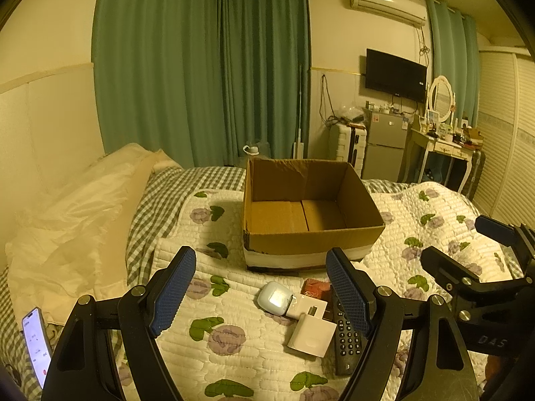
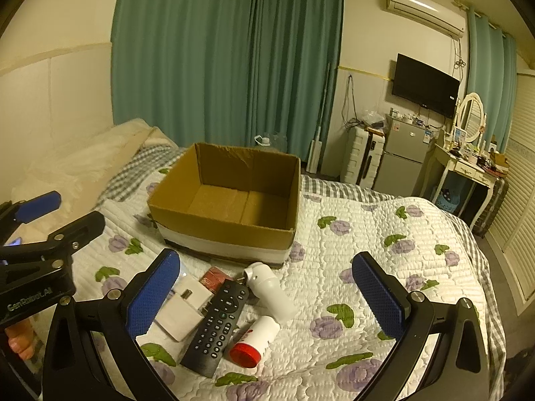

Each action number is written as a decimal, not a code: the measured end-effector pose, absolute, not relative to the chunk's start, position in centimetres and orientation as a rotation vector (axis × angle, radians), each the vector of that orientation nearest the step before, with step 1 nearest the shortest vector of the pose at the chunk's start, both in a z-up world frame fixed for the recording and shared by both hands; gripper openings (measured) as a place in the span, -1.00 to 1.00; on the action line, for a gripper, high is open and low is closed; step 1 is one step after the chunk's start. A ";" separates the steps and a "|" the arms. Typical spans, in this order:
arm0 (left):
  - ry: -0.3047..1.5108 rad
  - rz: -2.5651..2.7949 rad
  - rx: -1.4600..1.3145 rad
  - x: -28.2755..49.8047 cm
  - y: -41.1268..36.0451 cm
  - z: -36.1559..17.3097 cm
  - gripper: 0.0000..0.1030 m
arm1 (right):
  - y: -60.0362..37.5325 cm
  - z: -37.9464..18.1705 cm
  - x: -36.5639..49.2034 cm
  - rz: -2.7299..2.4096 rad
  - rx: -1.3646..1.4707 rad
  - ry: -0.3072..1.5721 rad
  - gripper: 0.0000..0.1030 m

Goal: Organize rigid objects
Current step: 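Move both tools toward the items beside the cardboard box, then grasp the white charger with the left tool while the right tool grasps the red-capped bottle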

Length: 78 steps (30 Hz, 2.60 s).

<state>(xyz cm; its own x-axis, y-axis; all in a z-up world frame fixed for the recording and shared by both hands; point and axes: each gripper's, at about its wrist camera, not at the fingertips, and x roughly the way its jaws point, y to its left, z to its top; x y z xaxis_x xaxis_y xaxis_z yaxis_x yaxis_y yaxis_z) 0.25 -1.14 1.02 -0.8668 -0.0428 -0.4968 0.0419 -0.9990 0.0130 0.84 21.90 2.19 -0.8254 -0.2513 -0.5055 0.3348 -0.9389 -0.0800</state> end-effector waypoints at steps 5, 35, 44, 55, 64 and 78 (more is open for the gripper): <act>-0.029 -2.980 0.779 0.7 -0.5 1.4 0.61 | 22.5 3.3 1.7 -2.728 0.713 0.244 1.00; -0.158 -2.939 1.489 -5.1 4.1 -14.4 0.10 | 23.1 -6.5 -3.4 -2.587 1.145 0.314 0.92; -0.141 -2.940 1.388 -4.1 2.4 -12.1 0.04 | 22.4 -8.1 -4.1 -2.589 1.232 0.364 0.86; -0.058 -2.941 1.318 -3.9 0.6 -10.7 0.03 | 20.7 -13.5 -7.3 -2.529 1.521 0.412 0.43; -0.053 -2.938 1.279 -3.3 0.1 -9.3 0.01 | 20.9 -12.2 -5.7 -2.499 1.397 0.349 -0.30; -0.043 -3.049 1.076 -5.0 0.6 -0.5 -0.84 | 20.6 -1.5 -5.0 -2.571 1.011 0.298 -0.30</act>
